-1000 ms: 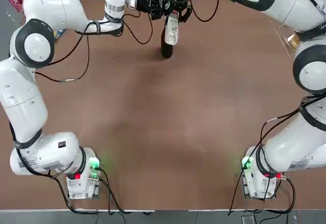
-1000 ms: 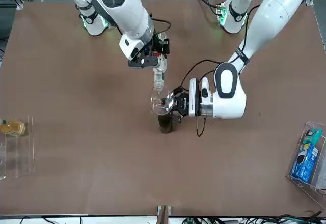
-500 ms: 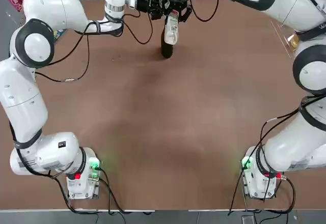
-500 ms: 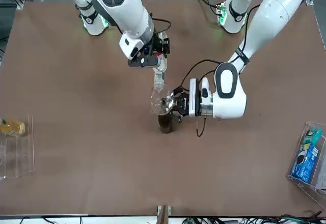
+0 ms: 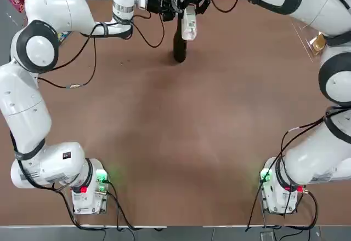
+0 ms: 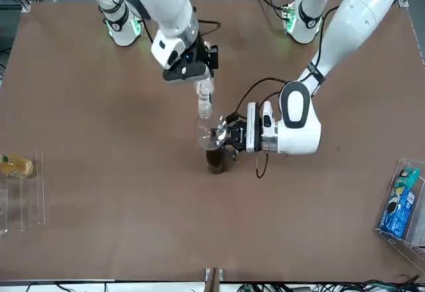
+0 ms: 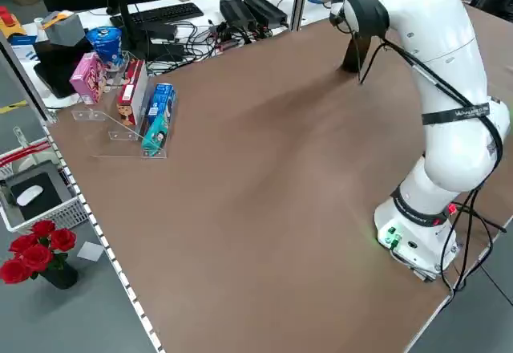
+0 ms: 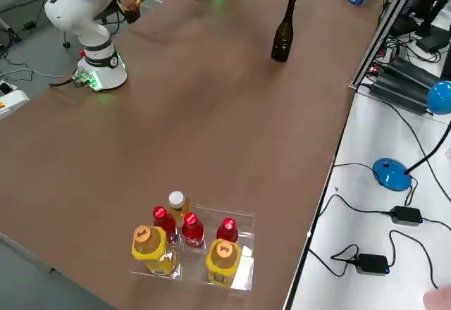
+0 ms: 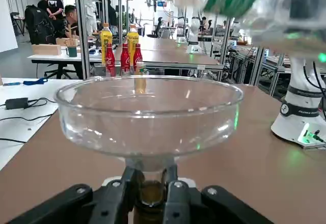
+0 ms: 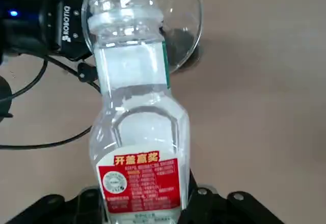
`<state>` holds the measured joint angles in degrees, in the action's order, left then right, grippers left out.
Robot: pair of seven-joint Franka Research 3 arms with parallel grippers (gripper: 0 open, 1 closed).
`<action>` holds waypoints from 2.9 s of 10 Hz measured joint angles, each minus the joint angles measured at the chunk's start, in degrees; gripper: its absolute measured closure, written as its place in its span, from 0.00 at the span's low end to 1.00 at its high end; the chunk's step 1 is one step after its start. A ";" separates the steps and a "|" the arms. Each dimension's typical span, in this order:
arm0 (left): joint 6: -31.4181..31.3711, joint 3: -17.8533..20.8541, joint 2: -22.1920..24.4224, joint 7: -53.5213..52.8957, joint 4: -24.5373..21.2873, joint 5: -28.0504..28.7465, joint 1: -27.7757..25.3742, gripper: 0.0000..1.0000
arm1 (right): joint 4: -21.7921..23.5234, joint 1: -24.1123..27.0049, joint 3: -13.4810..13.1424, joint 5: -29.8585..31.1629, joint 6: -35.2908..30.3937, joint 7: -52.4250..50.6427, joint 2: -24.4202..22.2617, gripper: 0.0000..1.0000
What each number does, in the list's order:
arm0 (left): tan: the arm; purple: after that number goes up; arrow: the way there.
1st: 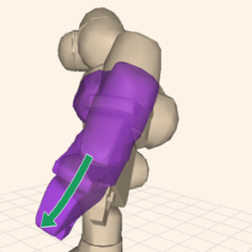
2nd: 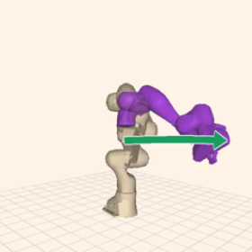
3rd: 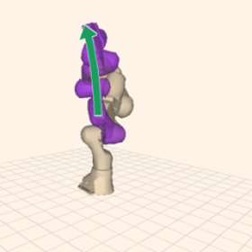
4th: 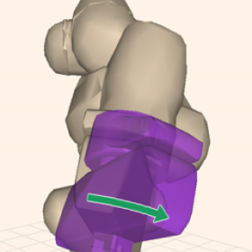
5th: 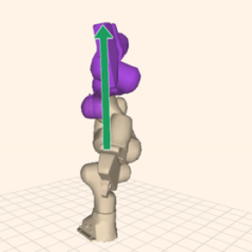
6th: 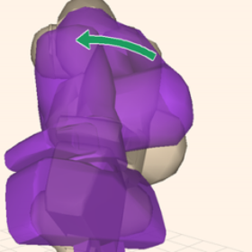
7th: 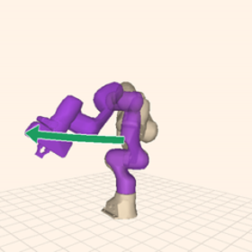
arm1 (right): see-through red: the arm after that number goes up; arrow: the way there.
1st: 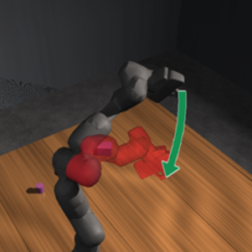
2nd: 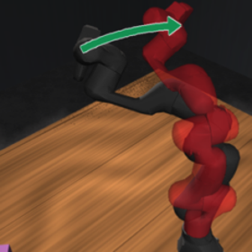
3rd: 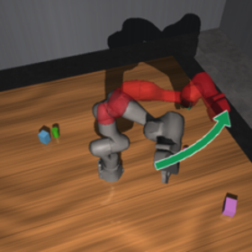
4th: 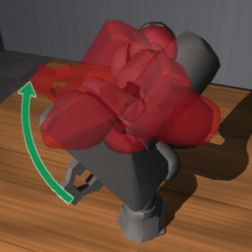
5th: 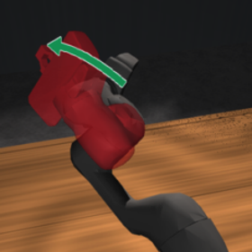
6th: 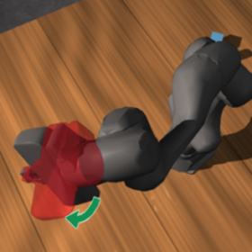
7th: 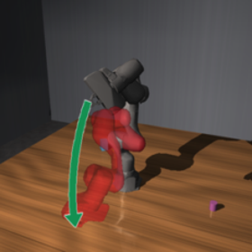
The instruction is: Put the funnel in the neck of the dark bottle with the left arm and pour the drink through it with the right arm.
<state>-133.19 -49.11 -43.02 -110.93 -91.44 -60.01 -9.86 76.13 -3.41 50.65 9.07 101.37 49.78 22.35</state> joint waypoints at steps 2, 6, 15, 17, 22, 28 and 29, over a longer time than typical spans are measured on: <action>-0.08 0.07 -1.28 0.00 0.31 0.00 0.03 0.62 | 0.38 0.16 -1.07 1.66 -1.37 -5.17 -3.90 0.48; 0.03 0.05 -2.34 -0.19 3.96 4.43 0.18 0.03 | 2.48 0.78 -8.53 1.75 -1.75 -23.02 -9.38 0.48; 19.57 -0.35 2.39 36.55 9.52 53.99 -11.17 0.04 | 3.02 1.86 -38.82 -16.92 1.00 -81.85 -11.75 0.48; 24.85 -0.87 4.71 42.37 12.25 57.67 -13.17 0.07 | 5.47 1.94 -46.10 -24.60 3.20 -97.60 -12.01 0.48; 42.40 3.53 22.60 75.59 14.84 59.25 -17.71 0.00 | 20.60 2.10 -61.59 -49.34 8.45 -137.15 -12.57 0.48; 47.80 4.01 32.43 97.82 14.66 61.31 -26.62 0.00 | 37.58 2.16 -70.77 -68.71 6.82 -176.84 -12.62 0.48; 47.80 5.23 33.12 99.93 14.34 61.31 -26.47 0.00 | 41.05 2.17 -71.79 -71.81 5.73 -183.79 -12.56 0.48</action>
<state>-85.38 -43.88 -9.89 -11.00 -77.09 1.29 -36.33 117.18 -1.24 -21.14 -62.74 107.11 -134.01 9.79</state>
